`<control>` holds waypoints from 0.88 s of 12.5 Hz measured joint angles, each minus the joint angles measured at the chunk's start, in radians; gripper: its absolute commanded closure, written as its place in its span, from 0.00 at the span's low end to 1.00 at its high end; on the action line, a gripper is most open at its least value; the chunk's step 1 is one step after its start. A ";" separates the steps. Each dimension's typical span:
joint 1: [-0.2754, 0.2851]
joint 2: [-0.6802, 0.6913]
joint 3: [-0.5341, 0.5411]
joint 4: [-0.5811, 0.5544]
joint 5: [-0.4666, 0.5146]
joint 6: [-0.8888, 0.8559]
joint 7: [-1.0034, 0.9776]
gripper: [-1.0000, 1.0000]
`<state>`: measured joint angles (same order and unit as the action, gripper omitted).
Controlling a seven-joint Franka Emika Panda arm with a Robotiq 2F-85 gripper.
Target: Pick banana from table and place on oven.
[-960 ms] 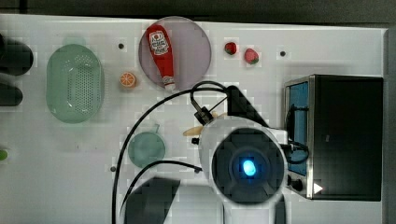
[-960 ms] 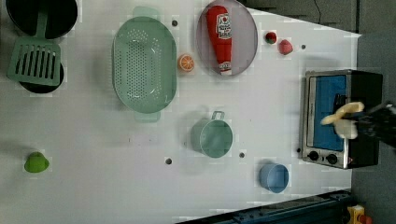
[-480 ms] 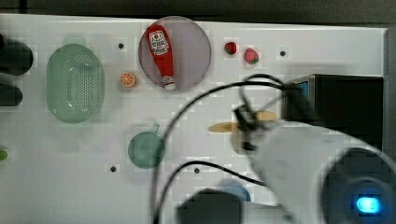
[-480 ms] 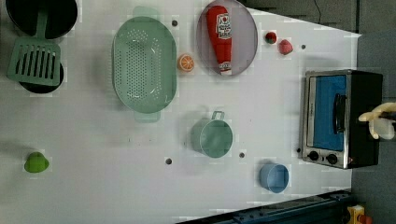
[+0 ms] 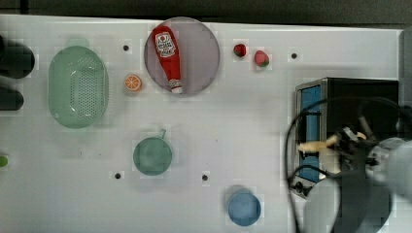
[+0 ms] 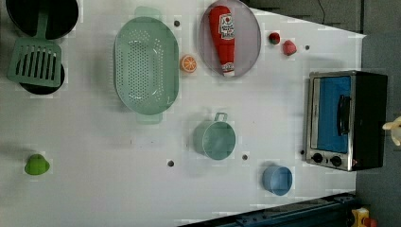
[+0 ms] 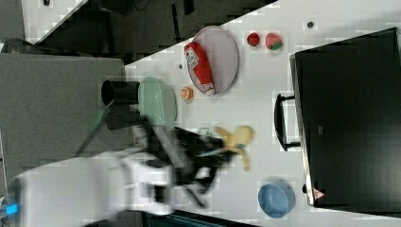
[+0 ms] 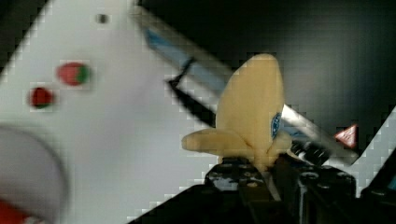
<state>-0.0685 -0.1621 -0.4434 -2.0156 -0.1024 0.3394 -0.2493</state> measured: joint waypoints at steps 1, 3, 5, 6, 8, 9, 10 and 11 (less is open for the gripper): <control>-0.021 0.055 -0.020 0.006 0.001 0.022 -0.061 0.82; -0.013 0.157 -0.083 0.027 0.014 0.083 -0.196 0.82; -0.012 0.257 -0.130 0.077 0.020 0.104 -0.310 0.82; -0.012 0.296 -0.147 0.100 0.015 0.129 -0.368 0.82; -0.012 0.337 -0.167 0.115 0.012 0.148 -0.459 0.79; -0.013 0.349 -0.169 0.119 0.019 0.135 -0.479 0.69; -0.012 0.362 -0.174 0.130 0.027 0.105 -0.502 0.57; -0.011 0.372 -0.178 0.135 0.026 0.095 -0.525 0.46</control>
<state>-0.0798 0.2098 -0.6211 -1.8809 -0.0768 0.4348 -0.7744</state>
